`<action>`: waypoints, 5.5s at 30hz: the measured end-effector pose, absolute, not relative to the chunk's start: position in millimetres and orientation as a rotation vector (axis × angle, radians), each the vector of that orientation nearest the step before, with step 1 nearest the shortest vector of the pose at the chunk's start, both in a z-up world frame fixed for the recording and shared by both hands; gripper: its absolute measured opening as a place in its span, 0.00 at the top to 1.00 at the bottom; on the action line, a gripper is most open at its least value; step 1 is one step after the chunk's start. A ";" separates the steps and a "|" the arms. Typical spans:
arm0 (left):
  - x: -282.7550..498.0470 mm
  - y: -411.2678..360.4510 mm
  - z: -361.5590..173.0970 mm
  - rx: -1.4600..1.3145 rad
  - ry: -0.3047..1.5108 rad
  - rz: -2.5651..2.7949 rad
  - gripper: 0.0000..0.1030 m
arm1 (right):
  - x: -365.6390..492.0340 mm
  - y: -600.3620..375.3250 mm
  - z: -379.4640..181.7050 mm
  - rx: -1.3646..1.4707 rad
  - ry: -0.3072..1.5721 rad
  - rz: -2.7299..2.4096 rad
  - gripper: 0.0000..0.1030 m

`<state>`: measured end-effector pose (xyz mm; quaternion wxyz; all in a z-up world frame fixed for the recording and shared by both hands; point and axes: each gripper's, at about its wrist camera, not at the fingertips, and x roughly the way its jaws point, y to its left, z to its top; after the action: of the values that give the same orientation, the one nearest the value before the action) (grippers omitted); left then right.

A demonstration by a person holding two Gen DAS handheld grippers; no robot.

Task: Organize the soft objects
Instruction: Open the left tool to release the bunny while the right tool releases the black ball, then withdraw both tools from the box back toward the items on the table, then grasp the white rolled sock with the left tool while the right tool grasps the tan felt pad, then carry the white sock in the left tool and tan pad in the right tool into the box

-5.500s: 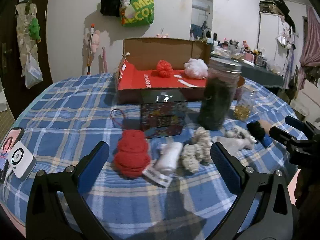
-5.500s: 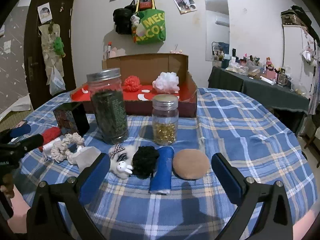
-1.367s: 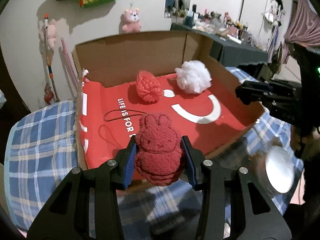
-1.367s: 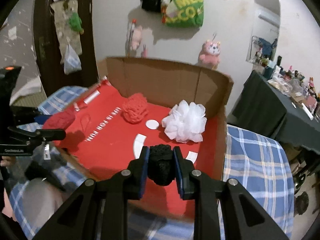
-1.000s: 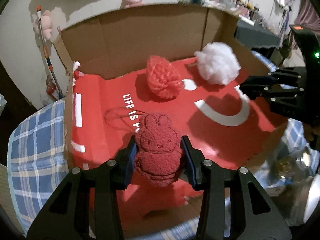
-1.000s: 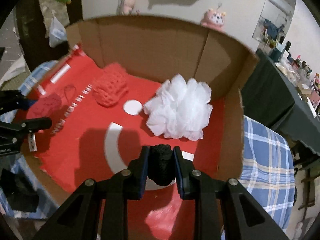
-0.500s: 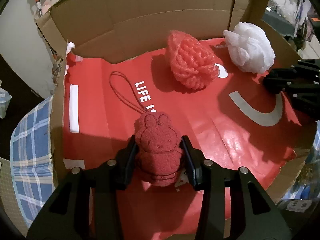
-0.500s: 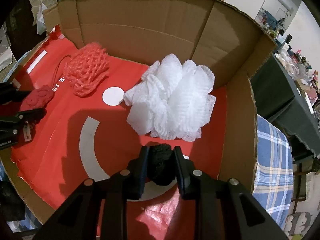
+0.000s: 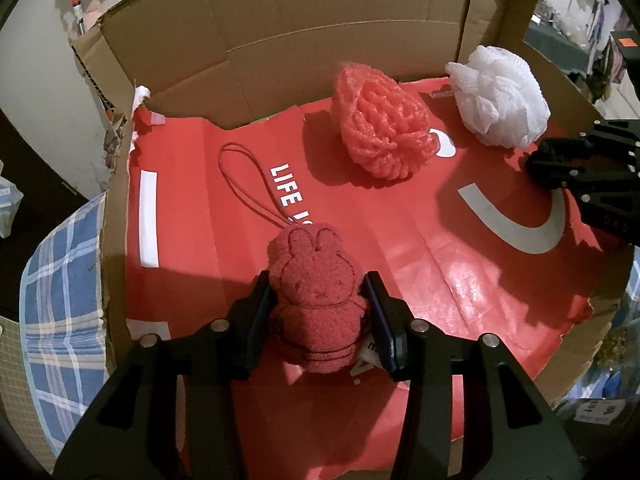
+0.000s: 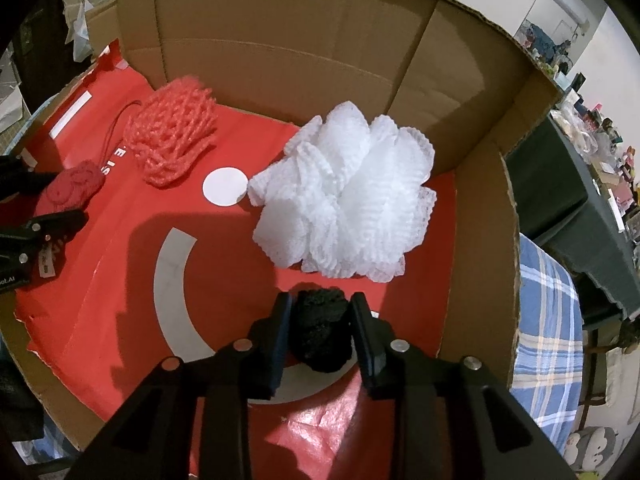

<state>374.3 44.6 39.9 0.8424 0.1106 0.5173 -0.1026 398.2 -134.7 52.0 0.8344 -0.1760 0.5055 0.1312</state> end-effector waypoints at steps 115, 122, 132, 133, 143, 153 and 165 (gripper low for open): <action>55.2 67.2 49.7 0.042 0.706 -0.155 0.03 | 83.2 -253.5 36.3 -0.022 0.692 0.133 0.00; 68.3 74.0 36.7 0.045 0.793 -0.216 0.04 | 103.0 -264.2 21.2 -0.010 0.793 0.172 0.00; 81.6 72.3 31.7 0.079 0.802 -0.221 0.06 | 115.1 -249.7 17.3 -0.076 0.819 0.205 0.06; 82.0 72.2 31.4 0.076 0.803 -0.226 0.09 | 116.2 -248.2 17.3 -0.083 0.820 0.209 0.08; 94.9 57.2 26.6 0.093 0.825 -0.303 0.67 | 120.7 -241.7 19.2 -0.087 0.810 0.259 0.40; 80.1 49.4 34.8 0.095 0.782 -0.323 0.84 | 93.9 -241.6 41.3 -0.042 0.709 0.273 0.59; 64.7 20.5 58.4 0.085 0.704 -0.412 0.84 | 73.7 -193.4 56.7 -0.024 0.664 0.433 0.59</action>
<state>64.7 20.5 58.4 0.9171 0.0414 0.3421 -0.2003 73.7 -193.4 56.7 0.9224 -0.0117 0.3235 0.2106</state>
